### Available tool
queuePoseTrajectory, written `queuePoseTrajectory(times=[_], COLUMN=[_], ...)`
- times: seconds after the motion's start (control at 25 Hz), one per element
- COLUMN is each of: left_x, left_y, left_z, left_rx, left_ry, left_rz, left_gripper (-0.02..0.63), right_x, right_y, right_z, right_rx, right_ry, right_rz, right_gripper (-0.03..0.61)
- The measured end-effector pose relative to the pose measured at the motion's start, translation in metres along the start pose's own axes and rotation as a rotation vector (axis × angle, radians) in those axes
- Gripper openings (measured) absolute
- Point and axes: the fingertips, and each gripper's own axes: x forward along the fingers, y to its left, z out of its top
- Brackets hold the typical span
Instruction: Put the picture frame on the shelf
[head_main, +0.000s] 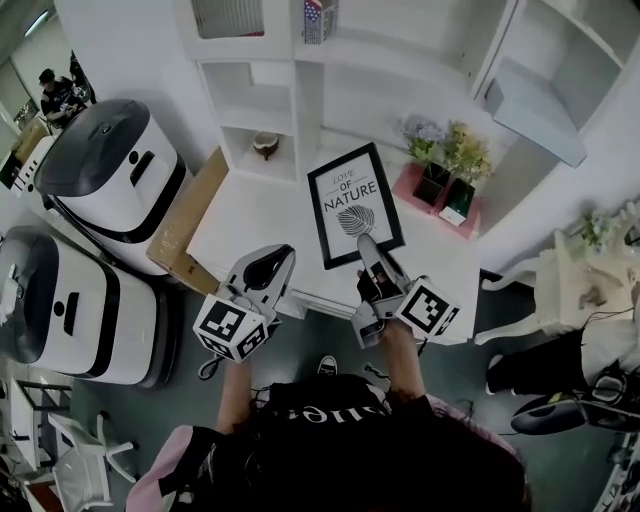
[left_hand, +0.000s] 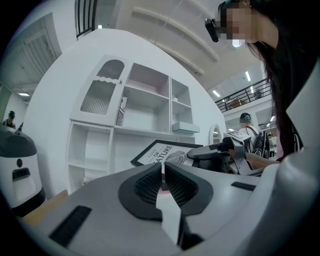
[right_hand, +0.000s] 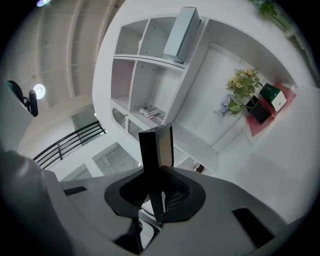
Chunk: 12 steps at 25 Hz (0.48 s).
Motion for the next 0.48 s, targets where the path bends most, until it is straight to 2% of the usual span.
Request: queuePoseTrajectory(times=[0.48], left_x=[0.051], left_y=[0.029], left_z=[0.0], left_rx=[-0.002], left_ry=[0.017], left_rz=[-0.055], left_gripper=[0.031], right_x=[0.041], right_y=[-0.028], right_z=[0.029], right_rx=[0.007], right_ry=[-0.02], right_rz=[-0.029], right_gripper=[0.084])
